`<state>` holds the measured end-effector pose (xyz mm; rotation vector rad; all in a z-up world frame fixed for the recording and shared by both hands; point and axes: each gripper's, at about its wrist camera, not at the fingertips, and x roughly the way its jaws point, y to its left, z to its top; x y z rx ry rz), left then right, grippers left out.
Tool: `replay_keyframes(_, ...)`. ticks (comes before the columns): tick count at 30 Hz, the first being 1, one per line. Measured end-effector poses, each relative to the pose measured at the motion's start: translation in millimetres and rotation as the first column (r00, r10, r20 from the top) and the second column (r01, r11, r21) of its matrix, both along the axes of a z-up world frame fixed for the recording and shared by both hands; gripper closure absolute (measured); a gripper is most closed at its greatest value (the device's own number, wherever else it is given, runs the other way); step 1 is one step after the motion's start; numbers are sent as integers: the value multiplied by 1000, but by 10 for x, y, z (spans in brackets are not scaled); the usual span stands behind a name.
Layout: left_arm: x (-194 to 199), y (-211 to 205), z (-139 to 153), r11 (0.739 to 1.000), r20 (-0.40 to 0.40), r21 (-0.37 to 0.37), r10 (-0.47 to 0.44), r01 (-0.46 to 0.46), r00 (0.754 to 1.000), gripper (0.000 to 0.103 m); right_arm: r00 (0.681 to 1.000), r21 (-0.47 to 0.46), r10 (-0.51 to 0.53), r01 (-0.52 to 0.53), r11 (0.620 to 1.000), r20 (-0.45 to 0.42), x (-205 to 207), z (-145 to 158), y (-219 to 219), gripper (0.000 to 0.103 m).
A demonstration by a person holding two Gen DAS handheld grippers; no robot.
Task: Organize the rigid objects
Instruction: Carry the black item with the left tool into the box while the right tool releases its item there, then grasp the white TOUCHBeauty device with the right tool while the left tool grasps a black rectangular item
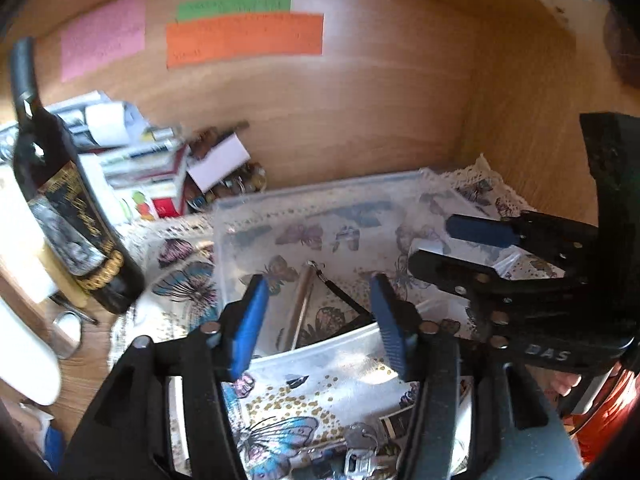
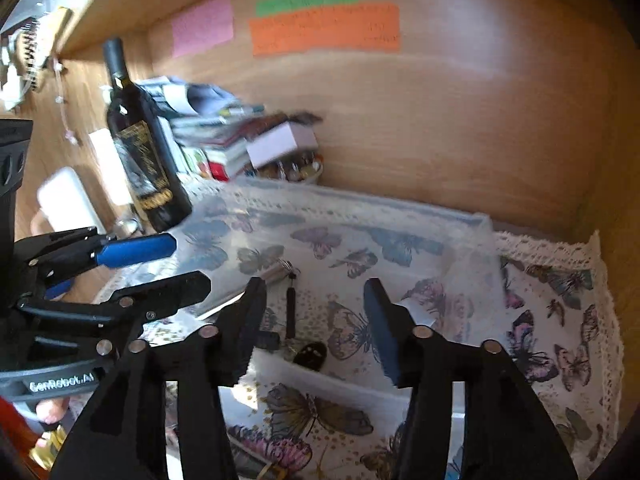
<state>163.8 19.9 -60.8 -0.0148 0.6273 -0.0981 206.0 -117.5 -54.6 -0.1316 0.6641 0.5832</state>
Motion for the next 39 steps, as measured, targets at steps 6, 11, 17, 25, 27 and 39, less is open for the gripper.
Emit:
replay_keyframes(6, -322, 134, 97, 999, 30, 6, 41, -41, 999, 36, 998, 4, 15, -15, 1000, 63, -359, 143, -167, 40)
replay_keyframes(11, -552, 269, -36, 996, -6, 12, 91, -91, 996, 27, 998, -13, 37, -36, 999, 47, -589, 47, -251, 28)
replay_keyframes(17, -719, 382, -413, 991, -124, 19, 132, -131, 983, 27, 996, -47, 60, -63, 997, -62, -801, -337, -282, 26)
replay_keyframes(25, -899, 454, -752, 987, -216, -22, 149, -157, 965, 27, 984, -64, 114, -124, 990, -137, -976, -605, -247, 15)
replay_keyframes(27, -920, 448, -782, 988, -223, -19, 148, -156, 964, 27, 984, -79, 120, -131, 988, -129, -994, -600, -220, 15)
replay_keyframes(39, -877, 261, -875, 996, -248, -15, 78, -84, 966, 27, 978, -221, 185, -201, 954, -93, -985, -643, -27, 14)
